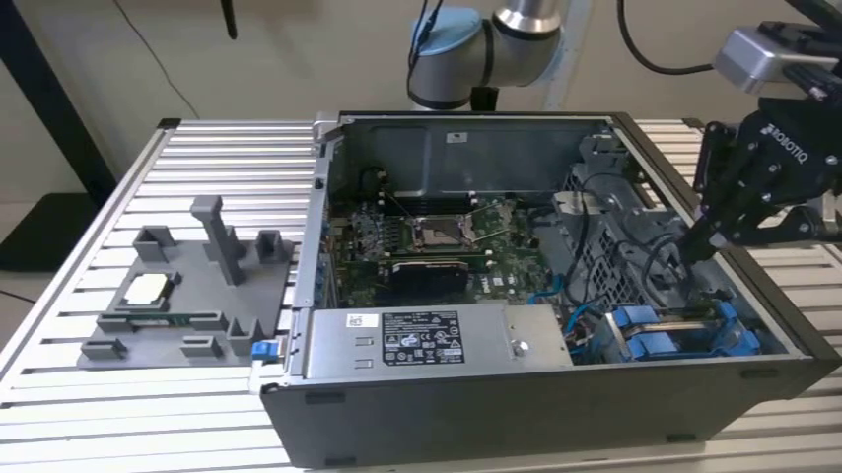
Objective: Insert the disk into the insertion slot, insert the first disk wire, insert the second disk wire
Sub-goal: 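Insert the second disk wire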
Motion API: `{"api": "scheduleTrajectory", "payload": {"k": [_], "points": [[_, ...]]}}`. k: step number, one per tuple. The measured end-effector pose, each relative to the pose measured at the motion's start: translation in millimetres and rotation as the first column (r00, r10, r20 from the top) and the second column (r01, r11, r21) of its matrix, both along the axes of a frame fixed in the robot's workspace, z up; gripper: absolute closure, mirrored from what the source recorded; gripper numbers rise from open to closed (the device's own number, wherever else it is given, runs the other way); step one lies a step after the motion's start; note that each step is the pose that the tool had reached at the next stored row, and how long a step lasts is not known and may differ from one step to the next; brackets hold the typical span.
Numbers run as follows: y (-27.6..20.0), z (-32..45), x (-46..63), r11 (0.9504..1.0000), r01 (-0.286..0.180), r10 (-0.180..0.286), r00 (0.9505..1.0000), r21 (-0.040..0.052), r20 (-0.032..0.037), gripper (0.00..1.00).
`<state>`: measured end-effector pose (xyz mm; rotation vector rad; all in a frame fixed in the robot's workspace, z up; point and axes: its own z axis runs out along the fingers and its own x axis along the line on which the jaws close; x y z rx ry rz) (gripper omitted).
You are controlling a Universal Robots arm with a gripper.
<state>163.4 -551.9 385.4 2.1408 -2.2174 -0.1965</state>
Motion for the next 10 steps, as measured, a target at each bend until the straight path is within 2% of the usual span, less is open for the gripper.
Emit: {"api": "scheduleTrajectory", "payload": {"k": [2, 10], "points": [[-2.1, -0.4, -4.7, 1.0, 0.0, 0.0, 1.0, 0.0002, 0.0044, 0.84], [-7.7, -4.7, -25.0, 1.0, 0.0, 0.0, 0.9993, 0.0016, 0.0363, 0.84]]}}
